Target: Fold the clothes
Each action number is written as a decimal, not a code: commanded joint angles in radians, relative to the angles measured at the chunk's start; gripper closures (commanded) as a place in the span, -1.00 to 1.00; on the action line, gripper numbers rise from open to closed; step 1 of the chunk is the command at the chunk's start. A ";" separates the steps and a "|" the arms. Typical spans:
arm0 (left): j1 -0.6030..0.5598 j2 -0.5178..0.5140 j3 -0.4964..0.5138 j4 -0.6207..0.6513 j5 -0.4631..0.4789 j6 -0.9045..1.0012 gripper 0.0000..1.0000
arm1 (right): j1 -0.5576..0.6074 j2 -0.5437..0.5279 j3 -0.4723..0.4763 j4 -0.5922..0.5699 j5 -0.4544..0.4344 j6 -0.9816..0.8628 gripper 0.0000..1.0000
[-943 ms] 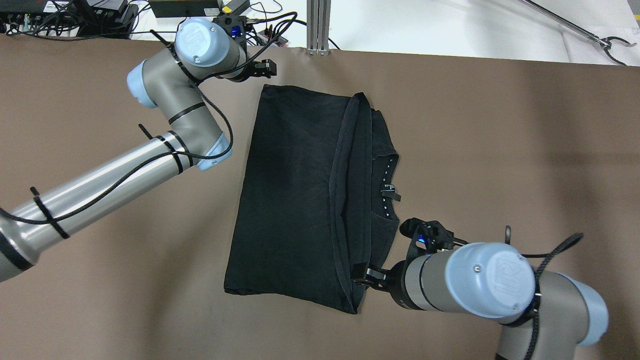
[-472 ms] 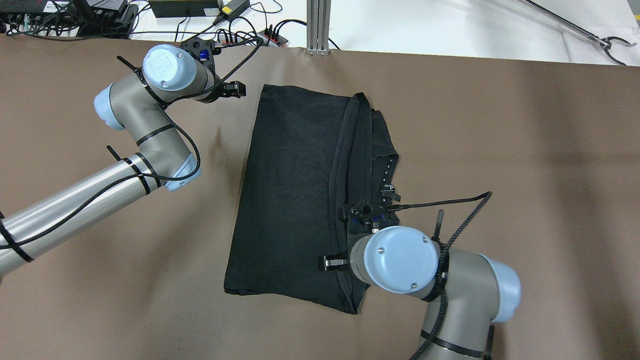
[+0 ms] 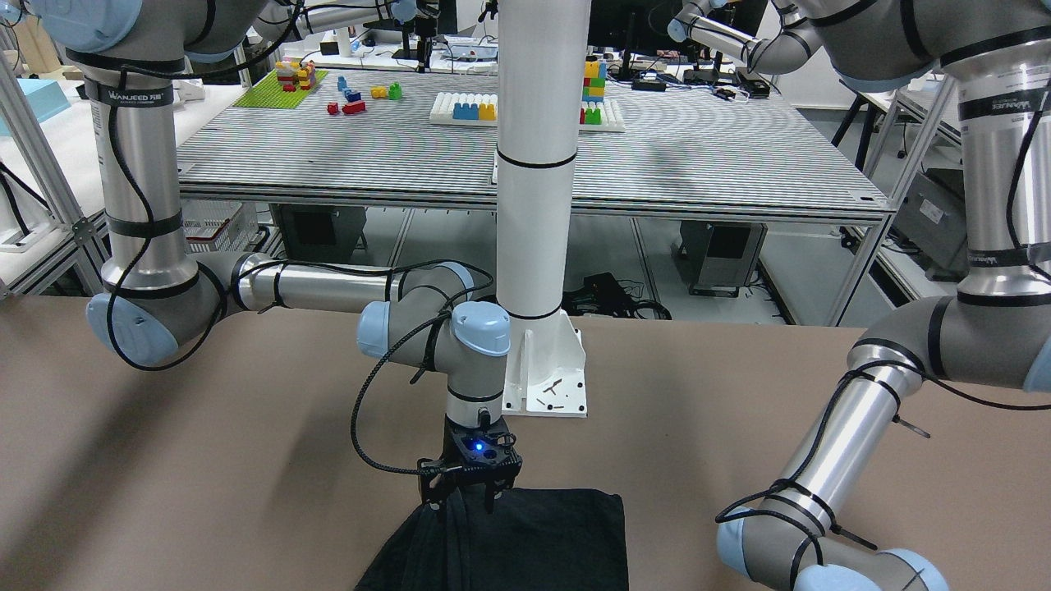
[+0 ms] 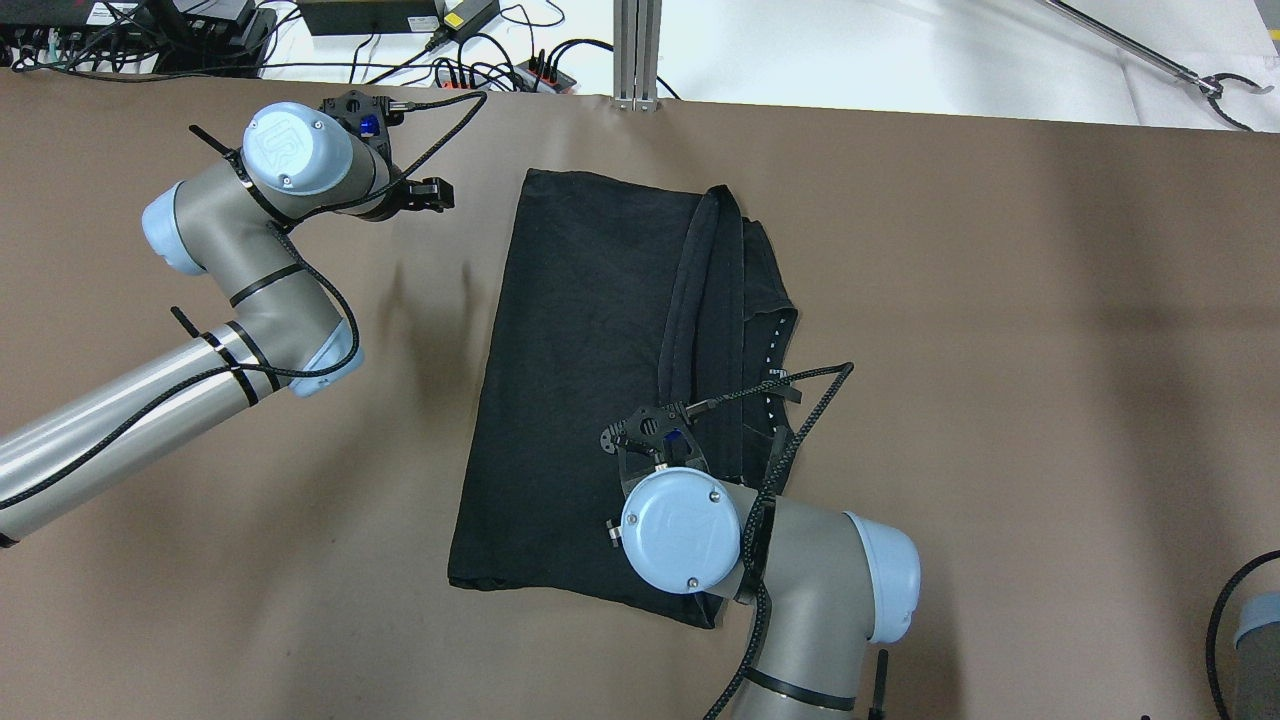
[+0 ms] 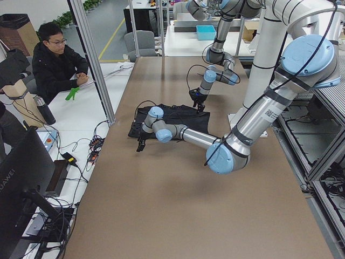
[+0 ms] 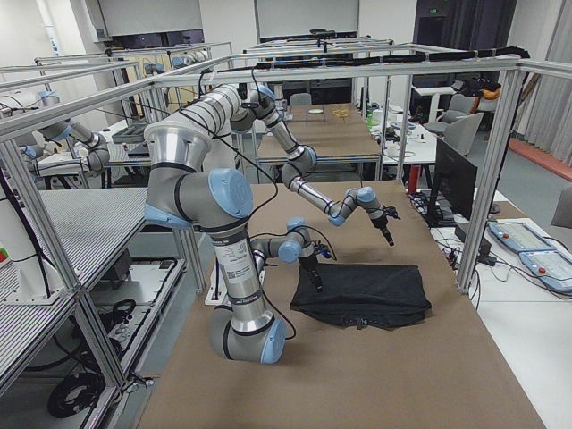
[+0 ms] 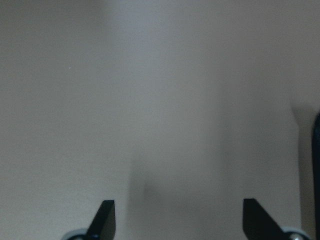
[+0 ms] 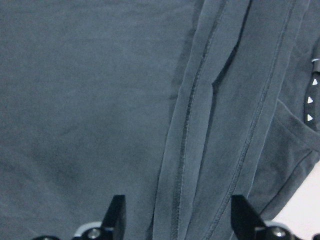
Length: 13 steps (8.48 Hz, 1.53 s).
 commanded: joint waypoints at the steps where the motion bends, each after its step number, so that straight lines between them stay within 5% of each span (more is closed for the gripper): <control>1: -0.038 0.124 -0.175 0.005 -0.121 0.002 -0.76 | -0.087 -0.025 -0.015 -0.010 -0.079 -0.032 -0.36; 6: -0.038 0.194 -0.237 0.003 -0.110 0.000 -0.76 | -0.112 -0.035 -0.023 -0.010 -0.086 -0.036 -0.11; 9: -0.038 0.208 -0.237 0.002 -0.109 0.000 -0.75 | -0.102 -0.041 -0.020 -0.009 -0.086 -0.080 0.99; 13: -0.033 0.221 -0.237 -0.003 -0.081 0.000 -0.76 | -0.083 -0.044 0.020 -0.025 -0.075 -0.090 1.00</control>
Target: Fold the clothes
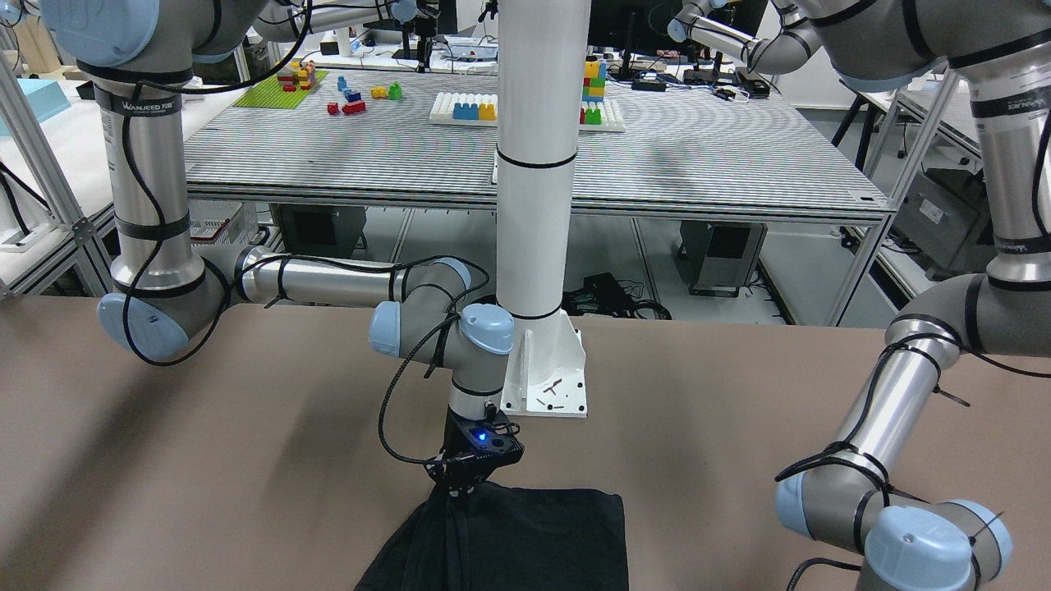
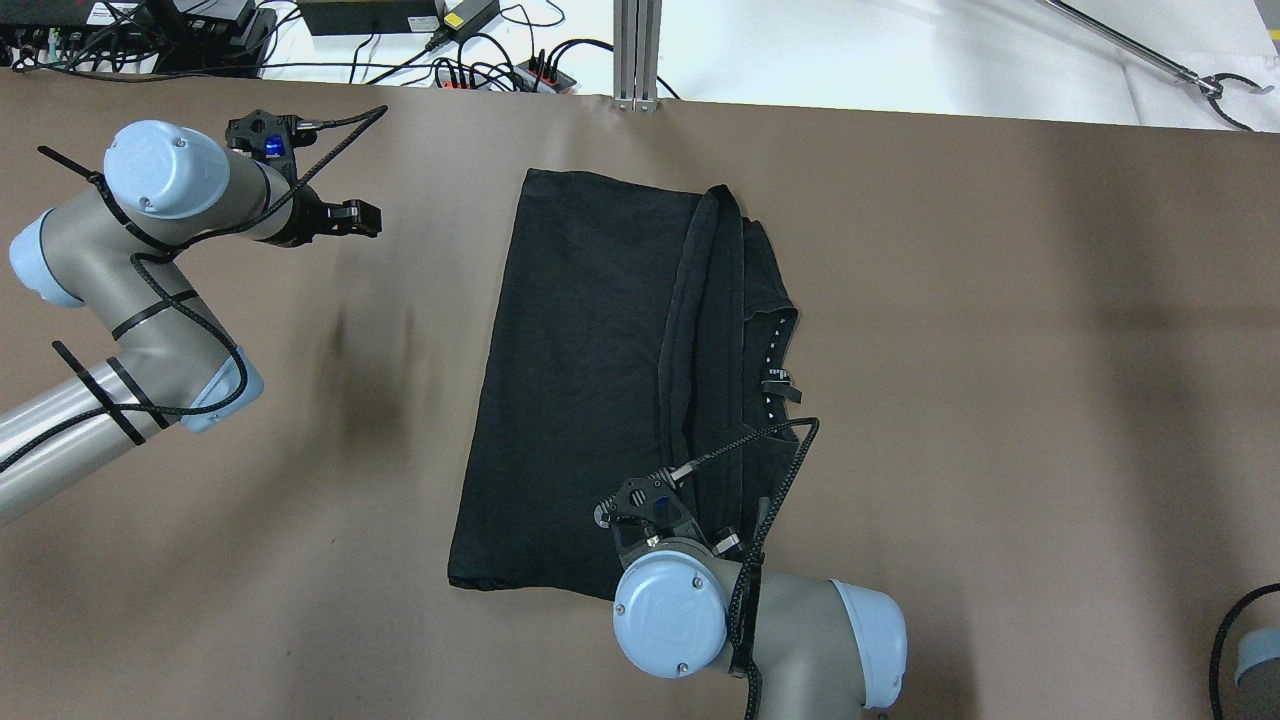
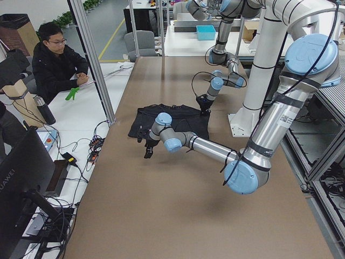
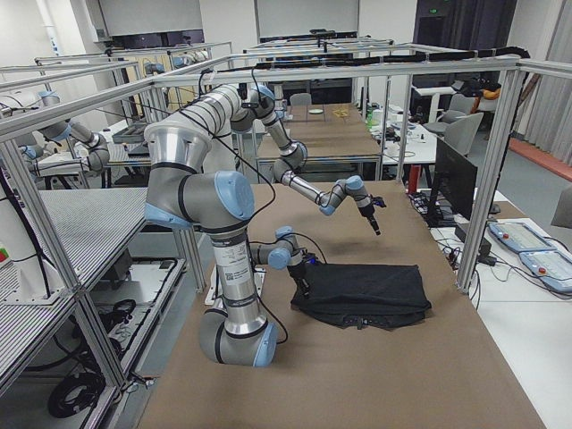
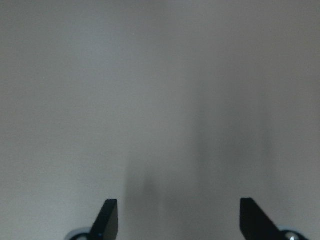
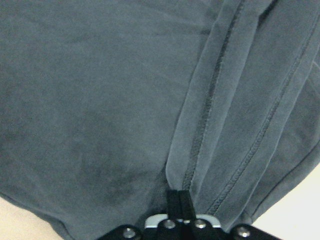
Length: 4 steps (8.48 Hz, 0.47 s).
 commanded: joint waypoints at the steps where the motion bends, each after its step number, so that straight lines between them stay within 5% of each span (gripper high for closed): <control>1: 0.003 0.008 0.000 -0.002 0.009 0.000 -0.76 | 0.030 -0.003 0.081 -0.065 0.018 -0.015 1.00; 2: 0.003 0.008 0.000 -0.004 0.013 0.000 -0.76 | 0.041 -0.054 0.167 -0.173 0.064 -0.020 1.00; 4: 0.003 0.008 0.000 -0.004 0.013 0.000 -0.76 | -0.059 -0.147 0.221 -0.176 0.071 0.192 1.00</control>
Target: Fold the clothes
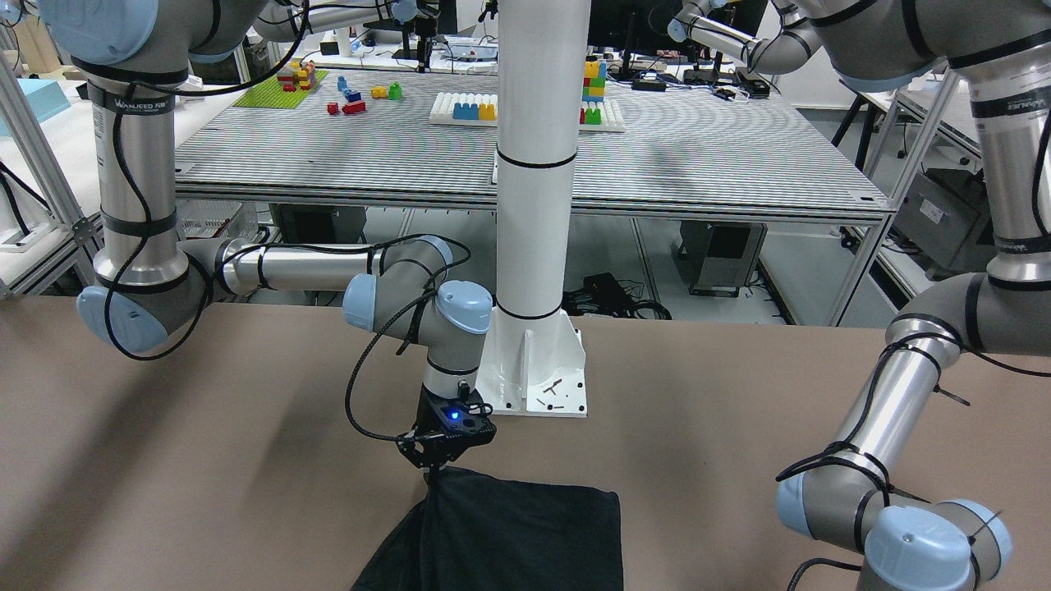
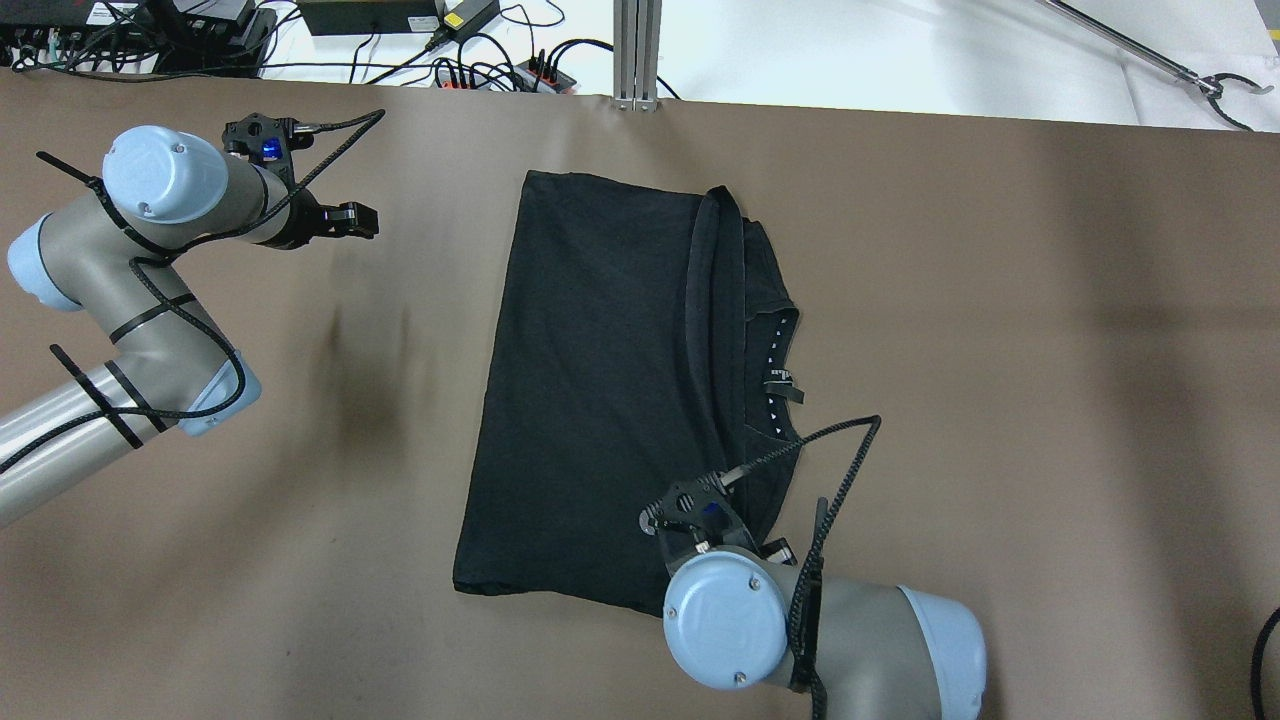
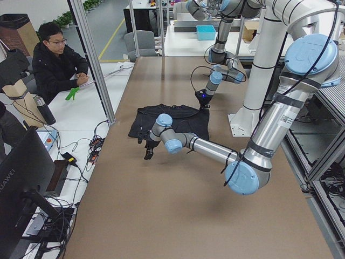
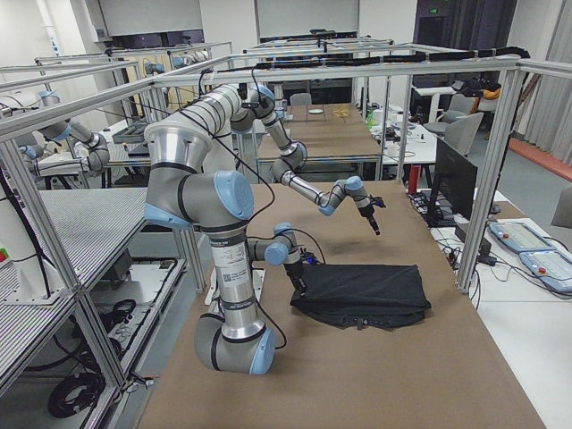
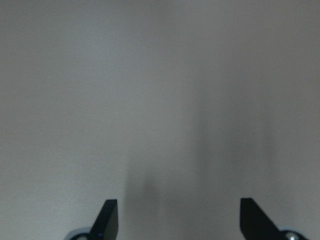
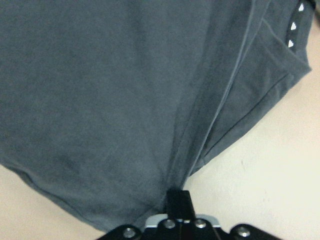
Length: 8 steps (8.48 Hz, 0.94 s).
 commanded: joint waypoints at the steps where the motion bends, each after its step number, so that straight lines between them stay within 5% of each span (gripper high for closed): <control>1: 0.000 0.000 0.001 0.001 0.002 0.002 -0.76 | -0.067 -0.076 0.066 -0.028 0.042 0.202 1.00; 3: 0.002 0.000 0.001 0.001 0.003 0.000 -0.76 | -0.011 -0.081 0.072 -0.022 0.098 0.201 0.88; 4: 0.003 0.000 0.001 0.001 0.014 0.000 -0.76 | 0.015 -0.090 0.074 -0.019 0.131 0.200 -0.17; 5: 0.003 -0.001 0.001 0.001 0.015 -0.002 -0.76 | 0.015 -0.092 0.082 -0.014 0.135 0.203 -0.89; 8: 0.003 0.000 -0.005 0.001 0.015 -0.005 -0.76 | 0.086 -0.061 0.045 0.061 0.133 0.175 -0.90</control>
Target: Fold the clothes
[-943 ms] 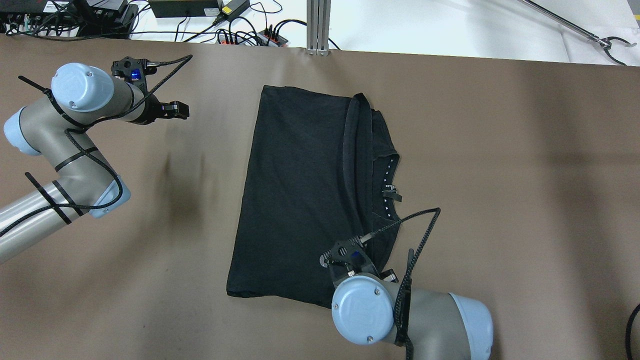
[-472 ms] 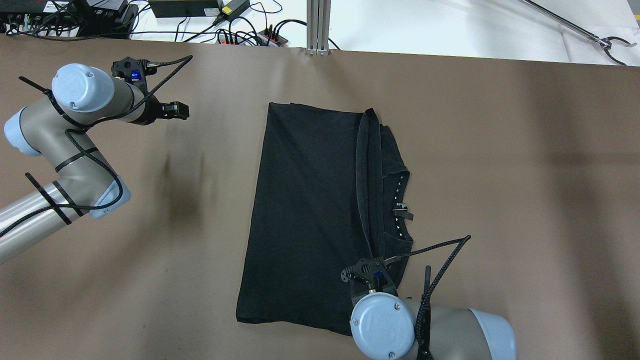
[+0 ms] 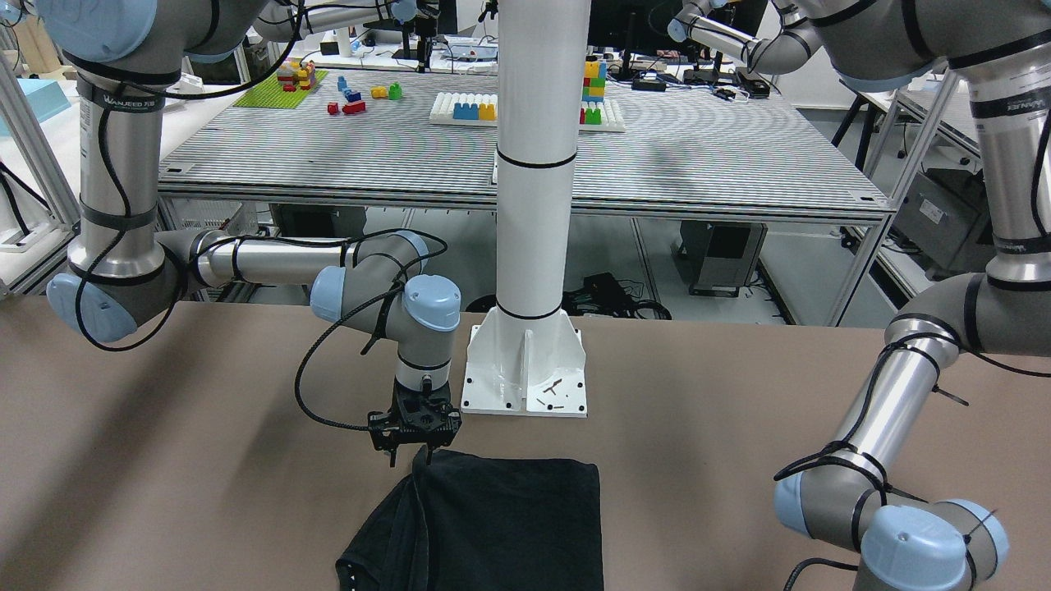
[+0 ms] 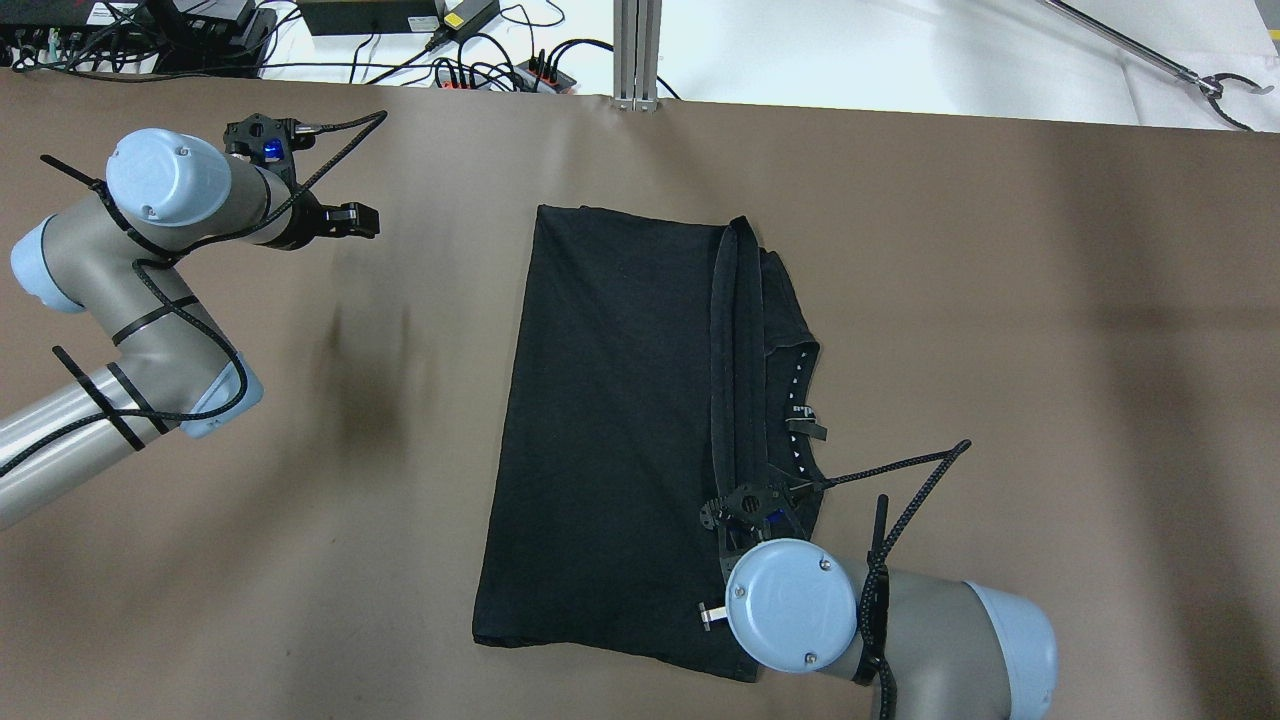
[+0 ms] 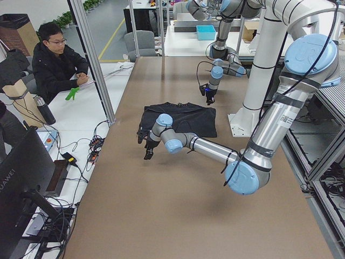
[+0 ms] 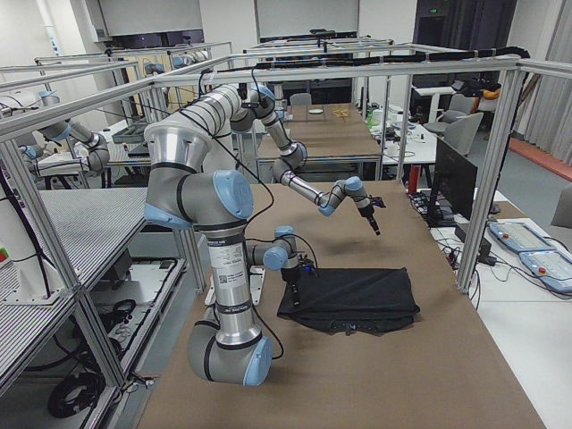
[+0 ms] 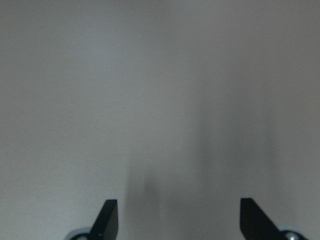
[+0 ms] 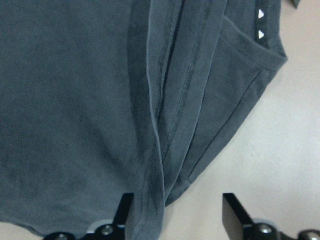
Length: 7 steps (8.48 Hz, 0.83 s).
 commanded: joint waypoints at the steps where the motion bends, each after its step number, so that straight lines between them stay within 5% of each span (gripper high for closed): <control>1: -0.001 0.001 -0.009 0.000 0.001 -0.005 -0.76 | 0.083 0.082 -0.106 0.055 0.001 -0.056 -0.90; 4: 0.001 0.018 -0.014 -0.002 -0.001 -0.012 -0.76 | 0.126 0.127 -0.275 0.183 0.001 -0.110 -0.90; 7: 0.001 0.060 -0.052 -0.002 -0.001 -0.014 -0.76 | 0.137 0.125 -0.308 0.198 0.000 -0.147 -0.90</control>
